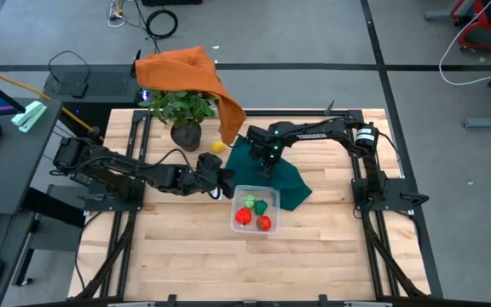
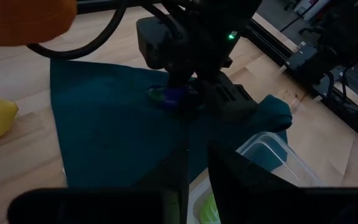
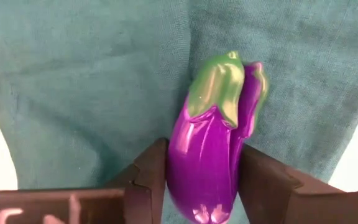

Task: Pick and placing Produce into tupperware
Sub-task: Put the eggplant into the transparent basket

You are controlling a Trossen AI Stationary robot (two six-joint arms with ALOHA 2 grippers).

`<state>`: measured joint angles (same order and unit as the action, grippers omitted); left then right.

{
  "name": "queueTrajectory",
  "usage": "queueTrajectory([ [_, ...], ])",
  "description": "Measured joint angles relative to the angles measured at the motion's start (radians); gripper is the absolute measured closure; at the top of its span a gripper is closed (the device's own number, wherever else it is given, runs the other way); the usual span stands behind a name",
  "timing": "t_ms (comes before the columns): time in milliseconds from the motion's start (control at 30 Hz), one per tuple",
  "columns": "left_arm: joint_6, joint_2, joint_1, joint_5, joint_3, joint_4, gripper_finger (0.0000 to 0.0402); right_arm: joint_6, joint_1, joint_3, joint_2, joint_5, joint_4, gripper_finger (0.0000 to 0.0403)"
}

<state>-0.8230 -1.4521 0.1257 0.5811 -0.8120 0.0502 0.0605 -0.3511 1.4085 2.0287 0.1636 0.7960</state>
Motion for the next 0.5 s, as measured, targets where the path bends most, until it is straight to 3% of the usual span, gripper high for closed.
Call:
queueTrajectory([
  [267, 0.0, 0.0, 0.0, 0.0, 0.0, 0.0, 0.0342, 0.002, 0.0, 0.069, 0.005, -0.006, 0.024, 0.0316],
  [500, 0.0, 0.0, 0.0, 0.0, 0.0, 0.0, 0.0344, 0.002, 0.0, 0.106, 0.005, -0.01, 0.06, 0.0313],
])
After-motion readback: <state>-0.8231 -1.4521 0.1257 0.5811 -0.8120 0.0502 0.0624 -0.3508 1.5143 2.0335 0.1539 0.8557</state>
